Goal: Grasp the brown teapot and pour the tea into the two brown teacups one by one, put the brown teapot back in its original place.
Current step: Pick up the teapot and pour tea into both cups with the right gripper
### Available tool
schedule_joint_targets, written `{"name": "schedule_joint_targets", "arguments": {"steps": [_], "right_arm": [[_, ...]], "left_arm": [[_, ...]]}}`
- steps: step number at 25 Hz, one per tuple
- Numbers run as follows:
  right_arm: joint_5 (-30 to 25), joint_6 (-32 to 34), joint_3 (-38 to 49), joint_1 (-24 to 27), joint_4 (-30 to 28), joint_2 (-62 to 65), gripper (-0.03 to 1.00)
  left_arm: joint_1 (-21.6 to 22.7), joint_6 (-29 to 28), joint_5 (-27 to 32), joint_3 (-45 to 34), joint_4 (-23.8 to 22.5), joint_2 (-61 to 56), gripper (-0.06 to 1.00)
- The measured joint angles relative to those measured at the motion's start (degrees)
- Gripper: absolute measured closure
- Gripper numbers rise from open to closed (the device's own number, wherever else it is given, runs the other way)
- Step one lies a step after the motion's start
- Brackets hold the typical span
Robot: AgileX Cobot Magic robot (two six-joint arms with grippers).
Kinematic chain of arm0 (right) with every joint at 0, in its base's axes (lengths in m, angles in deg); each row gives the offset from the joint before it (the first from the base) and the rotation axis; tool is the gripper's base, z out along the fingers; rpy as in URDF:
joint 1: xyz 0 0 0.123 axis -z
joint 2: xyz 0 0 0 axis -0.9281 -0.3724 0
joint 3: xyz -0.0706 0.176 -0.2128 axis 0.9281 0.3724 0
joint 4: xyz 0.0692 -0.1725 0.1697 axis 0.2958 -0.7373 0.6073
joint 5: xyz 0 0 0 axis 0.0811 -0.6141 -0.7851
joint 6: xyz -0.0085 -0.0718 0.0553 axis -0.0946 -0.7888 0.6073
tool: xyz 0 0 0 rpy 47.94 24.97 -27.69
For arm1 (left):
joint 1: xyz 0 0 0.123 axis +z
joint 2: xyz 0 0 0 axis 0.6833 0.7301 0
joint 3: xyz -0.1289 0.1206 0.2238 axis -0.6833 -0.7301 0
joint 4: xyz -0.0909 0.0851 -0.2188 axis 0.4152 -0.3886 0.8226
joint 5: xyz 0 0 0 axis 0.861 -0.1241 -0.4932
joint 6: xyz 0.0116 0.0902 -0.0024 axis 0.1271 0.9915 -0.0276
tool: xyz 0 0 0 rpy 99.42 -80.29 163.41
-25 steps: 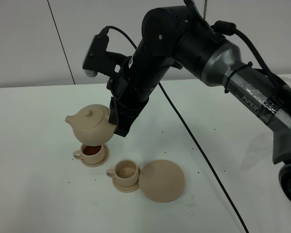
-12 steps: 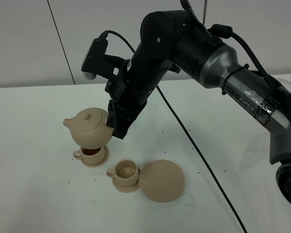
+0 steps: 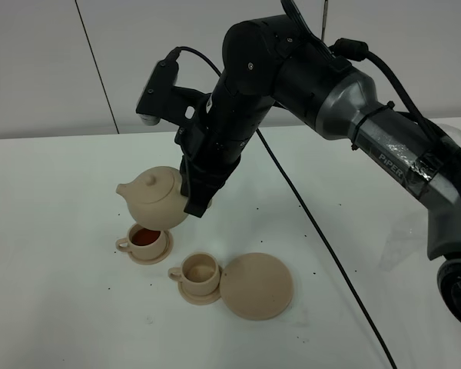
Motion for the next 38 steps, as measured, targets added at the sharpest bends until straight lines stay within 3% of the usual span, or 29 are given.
{"name": "schedule_joint_targets", "arguments": {"steps": [8, 29, 38], "right_arm": [[0.02, -0.05, 4.74, 2.65, 1.41, 0.12, 0.87], [0.07, -2.38, 5.34, 5.39, 7.81, 2.97, 0.87], [0.12, -5.98, 13.71, 7.20, 10.17, 7.18, 0.87]], "left_arm": [[0.00, 0.00, 0.00, 0.00, 0.00, 0.00, 0.70], [0.00, 0.00, 0.00, 0.00, 0.00, 0.00, 0.70], [0.00, 0.00, 0.00, 0.00, 0.00, 0.00, 0.70]]}}
